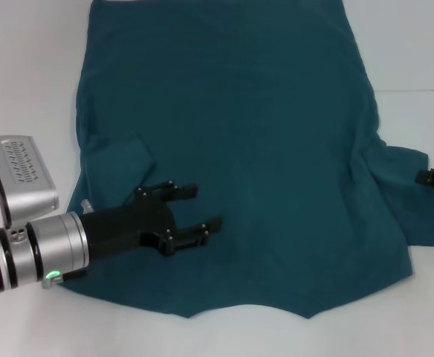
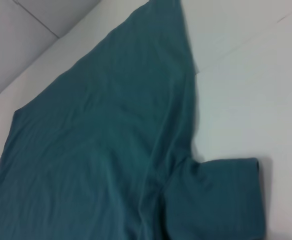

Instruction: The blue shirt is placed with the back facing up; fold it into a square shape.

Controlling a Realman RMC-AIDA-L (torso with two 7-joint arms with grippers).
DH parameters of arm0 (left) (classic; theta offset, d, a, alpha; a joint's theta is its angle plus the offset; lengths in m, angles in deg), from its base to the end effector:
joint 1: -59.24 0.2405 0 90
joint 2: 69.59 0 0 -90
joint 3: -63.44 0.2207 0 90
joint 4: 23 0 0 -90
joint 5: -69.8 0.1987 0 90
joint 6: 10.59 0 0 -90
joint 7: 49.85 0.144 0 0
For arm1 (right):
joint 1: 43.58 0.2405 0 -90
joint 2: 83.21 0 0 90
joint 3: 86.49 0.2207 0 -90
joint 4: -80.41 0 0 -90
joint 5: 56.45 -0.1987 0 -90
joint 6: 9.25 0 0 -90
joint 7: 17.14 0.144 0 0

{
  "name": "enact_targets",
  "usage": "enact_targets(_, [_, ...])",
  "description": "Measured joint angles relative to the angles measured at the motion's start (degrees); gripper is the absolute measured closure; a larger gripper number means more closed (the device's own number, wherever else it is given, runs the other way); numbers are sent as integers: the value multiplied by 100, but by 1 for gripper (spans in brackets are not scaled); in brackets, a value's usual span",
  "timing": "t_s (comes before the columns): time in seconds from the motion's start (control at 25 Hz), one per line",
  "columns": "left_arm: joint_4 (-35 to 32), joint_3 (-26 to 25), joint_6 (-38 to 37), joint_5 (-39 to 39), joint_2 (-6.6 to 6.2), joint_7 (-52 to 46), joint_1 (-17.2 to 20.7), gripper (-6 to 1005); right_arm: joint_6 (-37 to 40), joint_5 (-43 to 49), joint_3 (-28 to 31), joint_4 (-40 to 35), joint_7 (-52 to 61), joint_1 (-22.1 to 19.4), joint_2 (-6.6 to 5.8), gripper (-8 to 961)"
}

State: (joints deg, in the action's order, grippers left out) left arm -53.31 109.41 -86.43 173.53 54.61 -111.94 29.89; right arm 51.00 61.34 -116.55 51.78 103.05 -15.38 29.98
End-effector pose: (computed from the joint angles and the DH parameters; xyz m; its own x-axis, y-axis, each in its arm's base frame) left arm -0.2217 0.3066 -0.0357 0.8131 0.2017 0.5460 0.4074 -0.8672 -0.2863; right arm 0.3340 0.3322 0.0606 0.0752 -0.6971 -0.7131 -0.9957 -0.0132 -0.0921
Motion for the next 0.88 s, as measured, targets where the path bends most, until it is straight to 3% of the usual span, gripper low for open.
enact_targets(0.12, [-9, 0, 0, 1, -1, 2, 0, 265, 17, -64, 32, -17, -70, 11, 44, 53])
enact_targets(0.32, [-18, -1, 0, 5, -1, 4, 0, 265, -30, -101, 35, -10, -86, 33, 61, 177])
enact_targets(0.44, [-19, 0, -1, 6, -1, 4, 0, 265, -28, -101, 36, -18, -87, 41, 64, 416])
enact_targets(0.64, [-19, 0, 3, 7, -1, 4, 0, 265, -23, -101, 33, -8, -91, 61, 74, 665])
enact_targets(0.88, [-19, -1, 16, 7, -1, 4, 0, 265, -33, -201, 48, -1, -224, 51, 104, 899])
